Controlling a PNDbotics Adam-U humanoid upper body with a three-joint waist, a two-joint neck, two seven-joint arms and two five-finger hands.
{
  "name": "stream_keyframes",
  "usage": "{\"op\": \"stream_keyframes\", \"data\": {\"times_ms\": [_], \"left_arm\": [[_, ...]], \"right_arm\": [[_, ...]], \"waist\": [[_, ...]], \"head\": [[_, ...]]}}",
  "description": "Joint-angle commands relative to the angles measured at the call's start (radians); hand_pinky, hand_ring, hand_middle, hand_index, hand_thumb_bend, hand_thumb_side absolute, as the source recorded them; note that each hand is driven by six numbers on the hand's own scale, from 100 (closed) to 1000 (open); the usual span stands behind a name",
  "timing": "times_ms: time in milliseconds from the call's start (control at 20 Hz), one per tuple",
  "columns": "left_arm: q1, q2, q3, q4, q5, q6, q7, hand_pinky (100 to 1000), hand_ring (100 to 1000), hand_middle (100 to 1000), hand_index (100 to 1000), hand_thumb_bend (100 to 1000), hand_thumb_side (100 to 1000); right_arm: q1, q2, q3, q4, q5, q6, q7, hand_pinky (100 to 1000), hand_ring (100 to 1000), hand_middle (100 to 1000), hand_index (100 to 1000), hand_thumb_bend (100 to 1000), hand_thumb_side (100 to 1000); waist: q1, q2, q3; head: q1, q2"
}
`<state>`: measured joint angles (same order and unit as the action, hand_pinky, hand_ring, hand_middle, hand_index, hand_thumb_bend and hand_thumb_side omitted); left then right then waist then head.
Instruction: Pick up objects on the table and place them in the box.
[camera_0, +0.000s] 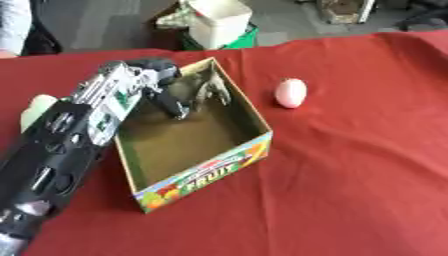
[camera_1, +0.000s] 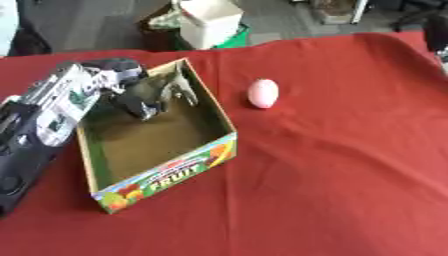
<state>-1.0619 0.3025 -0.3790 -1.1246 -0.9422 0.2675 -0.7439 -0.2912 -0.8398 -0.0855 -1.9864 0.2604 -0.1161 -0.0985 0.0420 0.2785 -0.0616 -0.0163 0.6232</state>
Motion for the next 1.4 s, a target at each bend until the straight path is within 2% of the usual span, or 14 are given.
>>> {"op": "stream_keyframes", "data": {"times_ms": [50, 150, 200, 250, 300, 350, 600, 700, 850, 1050, 1250, 1400], "left_arm": [[-0.017, 0.004, 0.006, 0.015, 0.005, -0.025, -0.027, 606, 587, 551, 528, 100, 280], [-0.017, 0.004, 0.007, 0.025, 0.007, -0.042, -0.054, 630, 622, 599, 571, 100, 334], [-0.017, 0.003, 0.008, 0.029, 0.007, -0.05, -0.065, 634, 627, 609, 581, 130, 344], [-0.017, 0.004, 0.009, 0.032, 0.005, -0.059, -0.076, 647, 657, 636, 616, 234, 377], [-0.018, 0.005, 0.009, 0.034, 0.001, -0.068, -0.088, 653, 668, 649, 628, 274, 390], [-0.019, 0.008, 0.009, 0.036, -0.004, -0.076, -0.1, 666, 695, 689, 659, 352, 422], [-0.024, 0.016, 0.019, 0.038, -0.032, -0.103, -0.15, 711, 772, 805, 816, 576, 515], [-0.025, 0.019, 0.022, 0.038, -0.043, -0.107, -0.16, 733, 800, 851, 922, 708, 549], [-0.025, 0.019, 0.022, 0.041, -0.054, -0.113, -0.163, 754, 826, 891, 972, 840, 556], [-0.025, 0.023, 0.024, 0.041, -0.056, -0.121, -0.163, 777, 846, 936, 1000, 895, 538], [-0.026, 0.025, 0.028, 0.03, -0.047, -0.127, -0.163, 775, 842, 929, 1000, 868, 536], [-0.029, 0.031, 0.034, -0.008, -0.025, -0.124, -0.163, 769, 833, 917, 989, 826, 576]], "right_arm": [[-0.014, -0.02, -0.009, -0.014, -0.009, -0.001, 0.003, 692, 843, 828, 892, 222, 1000], [-0.015, -0.021, -0.009, -0.014, -0.009, -0.001, 0.003, 692, 843, 828, 892, 221, 1000], [-0.015, -0.021, -0.009, -0.014, -0.01, -0.001, 0.002, 692, 843, 828, 892, 221, 1000], [-0.016, -0.021, -0.009, -0.014, -0.01, -0.001, 0.002, 692, 843, 828, 892, 220, 1000], [-0.017, -0.021, -0.009, -0.014, -0.011, -0.001, 0.002, 692, 843, 828, 892, 220, 1000], [-0.017, -0.021, -0.008, -0.014, -0.012, -0.001, 0.002, 692, 843, 828, 892, 219, 1000], [-0.018, -0.022, -0.008, -0.014, -0.014, 0.001, 0.002, 692, 843, 827, 892, 218, 1000], [-0.017, -0.022, -0.009, -0.014, -0.015, 0.002, 0.002, 692, 843, 827, 892, 217, 1000], [-0.015, -0.022, -0.009, -0.014, -0.015, 0.003, 0.002, 692, 842, 827, 893, 216, 1000], [-0.013, -0.021, -0.011, -0.014, -0.016, 0.005, 0.002, 692, 842, 826, 893, 214, 1000], [-0.01, -0.019, -0.013, -0.014, -0.018, 0.008, 0.0, 692, 841, 825, 893, 212, 1000], [-0.007, -0.019, -0.013, -0.014, -0.019, 0.009, -0.001, 692, 841, 825, 892, 210, 1000]], "waist": [[-0.003, -0.016, -0.003], [-0.002, -0.015, -0.004], [-0.002, -0.014, -0.004], [-0.001, -0.014, -0.005], [-0.001, -0.014, -0.006], [0.0, -0.013, -0.006], [0.004, -0.014, -0.008], [0.005, -0.014, -0.008], [0.007, -0.015, -0.009], [0.008, -0.018, -0.007], [0.008, -0.021, -0.004], [0.007, -0.024, -0.001]], "head": [[0.002, -0.003], [0.001, 0.002], [0.001, 0.004], [0.0, 0.007], [-0.001, 0.01], [-0.003, 0.016], [-0.006, 0.037], [-0.007, 0.039], [-0.006, 0.04], [-0.006, 0.041], [-0.007, 0.042], [-0.009, 0.044]]}}
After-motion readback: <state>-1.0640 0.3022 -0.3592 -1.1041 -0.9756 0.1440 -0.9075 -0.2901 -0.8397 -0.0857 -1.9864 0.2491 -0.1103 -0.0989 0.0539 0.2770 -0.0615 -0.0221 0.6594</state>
